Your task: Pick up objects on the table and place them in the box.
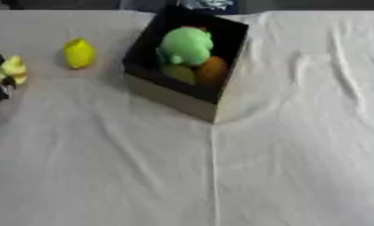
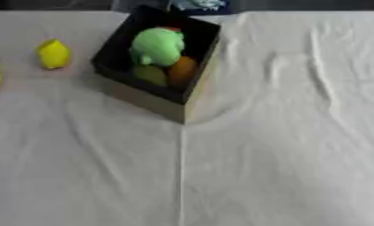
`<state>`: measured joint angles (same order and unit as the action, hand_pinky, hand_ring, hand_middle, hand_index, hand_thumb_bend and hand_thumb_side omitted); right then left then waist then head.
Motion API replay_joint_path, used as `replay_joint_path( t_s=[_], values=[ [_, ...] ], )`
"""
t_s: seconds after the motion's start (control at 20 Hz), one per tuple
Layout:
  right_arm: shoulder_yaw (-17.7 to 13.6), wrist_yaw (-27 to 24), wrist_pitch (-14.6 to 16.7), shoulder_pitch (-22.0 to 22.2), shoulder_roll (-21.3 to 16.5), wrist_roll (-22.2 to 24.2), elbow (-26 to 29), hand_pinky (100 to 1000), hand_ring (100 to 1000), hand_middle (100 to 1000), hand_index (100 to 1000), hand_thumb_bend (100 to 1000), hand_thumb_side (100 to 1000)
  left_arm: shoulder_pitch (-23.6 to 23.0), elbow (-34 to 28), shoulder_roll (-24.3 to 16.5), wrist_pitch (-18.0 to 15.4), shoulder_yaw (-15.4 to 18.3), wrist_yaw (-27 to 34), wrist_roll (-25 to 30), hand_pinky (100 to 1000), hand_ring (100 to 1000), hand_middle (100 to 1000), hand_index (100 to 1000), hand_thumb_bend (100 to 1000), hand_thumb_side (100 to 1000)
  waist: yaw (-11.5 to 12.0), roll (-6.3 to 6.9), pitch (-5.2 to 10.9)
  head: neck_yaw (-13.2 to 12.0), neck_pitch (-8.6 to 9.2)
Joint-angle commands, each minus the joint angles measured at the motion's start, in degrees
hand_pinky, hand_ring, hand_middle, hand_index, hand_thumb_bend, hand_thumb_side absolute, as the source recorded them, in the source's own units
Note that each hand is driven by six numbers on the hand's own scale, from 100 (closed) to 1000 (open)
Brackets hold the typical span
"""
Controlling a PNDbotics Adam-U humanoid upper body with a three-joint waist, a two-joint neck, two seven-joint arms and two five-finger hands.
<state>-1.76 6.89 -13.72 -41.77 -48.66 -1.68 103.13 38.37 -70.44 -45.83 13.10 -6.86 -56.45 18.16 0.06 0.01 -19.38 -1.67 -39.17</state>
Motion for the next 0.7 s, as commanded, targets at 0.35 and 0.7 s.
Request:
replay_joint_path(
  t_s=[0.35,0.7],
  values=[
    [-0.98,-0.50,0.01,-0.38,-1.52,-0.40,0.30,861,851,553,682,100,371,0.83,-13.99,-4.37,0.64,0.24,-0.68,-0.67,648,603,588,702,100,164,0.10,0.71,0.99,0.64,0.26],
    [-1.34,-0.44,-0.01,0.02,-1.86,-0.71,0.31,861,851,553,683,100,365,2.22,-25.55,-4.59,-0.47,0.20,1.83,1.62,635,590,573,698,100,166,-0.01,1.03,1.18,1.19,0.27]
  ],
)
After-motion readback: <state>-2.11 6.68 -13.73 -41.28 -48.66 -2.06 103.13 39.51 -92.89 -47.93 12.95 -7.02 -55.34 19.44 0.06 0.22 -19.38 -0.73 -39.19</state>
